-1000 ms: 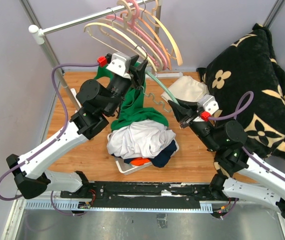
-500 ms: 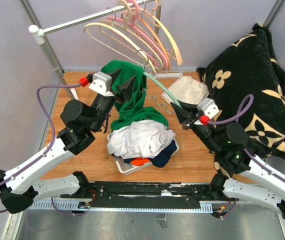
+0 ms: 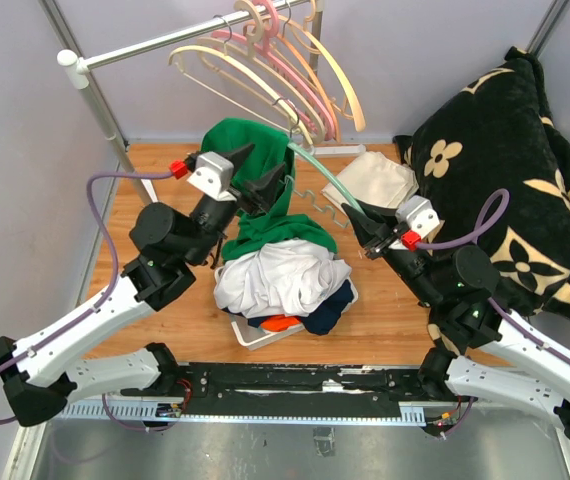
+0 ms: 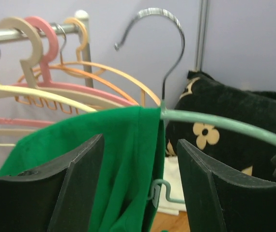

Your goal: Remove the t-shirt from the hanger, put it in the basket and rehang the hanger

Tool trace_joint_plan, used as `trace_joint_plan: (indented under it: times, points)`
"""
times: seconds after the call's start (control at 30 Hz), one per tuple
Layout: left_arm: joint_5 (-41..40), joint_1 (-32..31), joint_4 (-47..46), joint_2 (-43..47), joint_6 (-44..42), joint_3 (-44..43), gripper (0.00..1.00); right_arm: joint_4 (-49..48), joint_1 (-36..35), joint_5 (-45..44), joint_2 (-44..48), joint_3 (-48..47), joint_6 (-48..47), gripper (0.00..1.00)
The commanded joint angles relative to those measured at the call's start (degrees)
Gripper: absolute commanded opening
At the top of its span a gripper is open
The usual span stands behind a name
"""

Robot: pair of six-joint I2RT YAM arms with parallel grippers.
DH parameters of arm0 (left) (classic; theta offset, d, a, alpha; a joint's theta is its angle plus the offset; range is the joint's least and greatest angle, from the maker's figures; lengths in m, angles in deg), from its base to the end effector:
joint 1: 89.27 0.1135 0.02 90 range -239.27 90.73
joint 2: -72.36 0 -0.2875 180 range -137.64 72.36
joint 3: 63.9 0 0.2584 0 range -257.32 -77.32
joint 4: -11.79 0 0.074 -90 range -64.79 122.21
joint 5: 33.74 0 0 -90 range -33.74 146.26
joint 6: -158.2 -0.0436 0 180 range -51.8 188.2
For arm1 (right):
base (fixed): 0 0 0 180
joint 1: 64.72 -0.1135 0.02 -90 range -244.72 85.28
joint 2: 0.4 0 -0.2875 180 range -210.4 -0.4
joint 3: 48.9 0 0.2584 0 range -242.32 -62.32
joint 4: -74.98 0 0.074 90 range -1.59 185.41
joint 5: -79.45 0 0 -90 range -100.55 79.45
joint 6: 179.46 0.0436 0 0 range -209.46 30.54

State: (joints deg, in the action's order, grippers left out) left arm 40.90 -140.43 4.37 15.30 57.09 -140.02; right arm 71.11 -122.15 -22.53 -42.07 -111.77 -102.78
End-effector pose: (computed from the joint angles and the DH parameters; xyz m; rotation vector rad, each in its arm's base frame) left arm 0.1418 -0.1577 0.4909 0.3678 1.0775 -0.4744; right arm 0.0894 0.1231 0.4475 -0.5092 1.0435 0.5648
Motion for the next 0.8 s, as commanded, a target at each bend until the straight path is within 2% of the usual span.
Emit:
trace_joint_plan:
  times: [0.0, 0.23, 0.63, 0.7, 0.77]
  points:
    - [1.6, 0.0, -0.6, -2.0, 1.0, 2.1, 0.66, -6.7, 1.4, 1.4, 1.8, -1.2, 0.0, 0.01]
    - [-1.3, 0.0, -1.7, -4.0, -0.5, 2.2, 0.66, -6.4, 1.4, 1.9, 2.8, -1.2, 0.2, 0.01]
    - [-5.0, 0.0, -4.2, -5.1, -2.0, 2.0, 0.55, -6.3, 1.4, 2.5, 3.0, -1.3, 0.5, 0.01]
    - [-5.0, 0.0, -4.7, -5.8, -2.1, 1.7, 0.51, -6.3, 1.3, 2.7, 3.1, -1.2, 0.7, 0.01]
    - [-5.3, 0.0, -5.3, -6.3, -2.0, 1.2, 0.43, -6.0, 1.4, 2.8, 3.2, -1.3, 0.7, 0.01]
